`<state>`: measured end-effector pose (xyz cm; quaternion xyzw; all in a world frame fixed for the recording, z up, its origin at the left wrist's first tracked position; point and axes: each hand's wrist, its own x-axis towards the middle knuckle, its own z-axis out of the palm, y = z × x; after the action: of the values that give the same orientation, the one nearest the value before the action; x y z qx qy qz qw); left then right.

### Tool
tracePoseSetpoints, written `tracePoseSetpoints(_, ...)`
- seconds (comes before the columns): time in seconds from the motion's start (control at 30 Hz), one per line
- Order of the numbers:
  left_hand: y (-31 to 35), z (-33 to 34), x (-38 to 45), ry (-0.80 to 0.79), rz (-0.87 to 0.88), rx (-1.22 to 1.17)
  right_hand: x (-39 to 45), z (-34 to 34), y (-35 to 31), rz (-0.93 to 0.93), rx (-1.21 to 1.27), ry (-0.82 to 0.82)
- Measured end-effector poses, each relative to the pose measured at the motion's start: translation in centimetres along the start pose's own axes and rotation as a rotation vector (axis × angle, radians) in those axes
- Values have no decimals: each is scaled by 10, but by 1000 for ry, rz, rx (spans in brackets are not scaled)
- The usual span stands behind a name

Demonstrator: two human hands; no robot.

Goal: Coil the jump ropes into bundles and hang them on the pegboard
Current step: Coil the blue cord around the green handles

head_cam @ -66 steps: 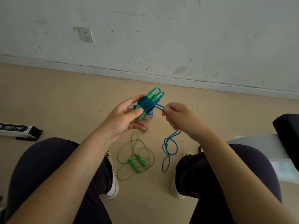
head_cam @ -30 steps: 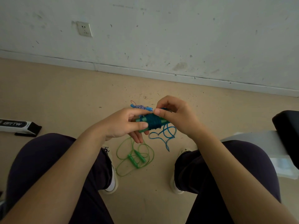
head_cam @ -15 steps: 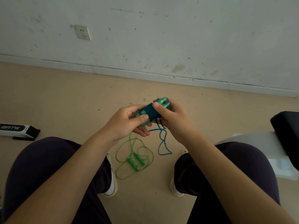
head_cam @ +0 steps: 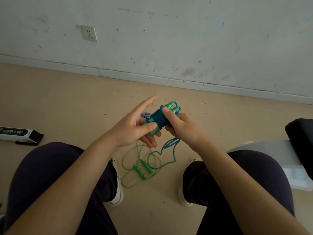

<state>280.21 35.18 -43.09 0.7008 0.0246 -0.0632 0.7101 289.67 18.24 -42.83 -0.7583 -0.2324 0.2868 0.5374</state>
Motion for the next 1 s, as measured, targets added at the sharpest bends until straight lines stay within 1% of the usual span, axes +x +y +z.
tracePoseSetpoints(0.1,1,-3,-3,-80,-39,42,-1,-2,1,21,-41,-61)
tracePoseSetpoints(0.2,-1,-3,-2,-60,-48,51,-1,-1,3,22,-63,-68)
tracePoseSetpoints(0.3,-2,-1,1,33,-23,34,1,0,3,25,-36,-67)
tracePoseSetpoints(0.43,-6,5,10,196,15,-7,5,1,4,-10,-20,-11)
tracePoseSetpoints(0.53,-9,6,14,276,27,-61,8,0,2,-27,-65,-10)
tracePoseSetpoints(0.67,-10,6,14,322,26,-91,8,-5,-2,-35,-102,-32)
tracePoseSetpoints(0.73,-7,-3,15,399,14,-155,6,-11,-2,-29,-144,-45)
tracePoseSetpoints(0.8,-5,-12,15,473,-1,-205,4,-18,-1,-31,-200,-20)
tracePoseSetpoints(0.9,-6,-8,14,507,-23,-52,0,-16,-3,-82,-263,20)
tracePoseSetpoints(1.0,-12,0,17,509,-77,79,-3,-10,-3,-131,-351,16)
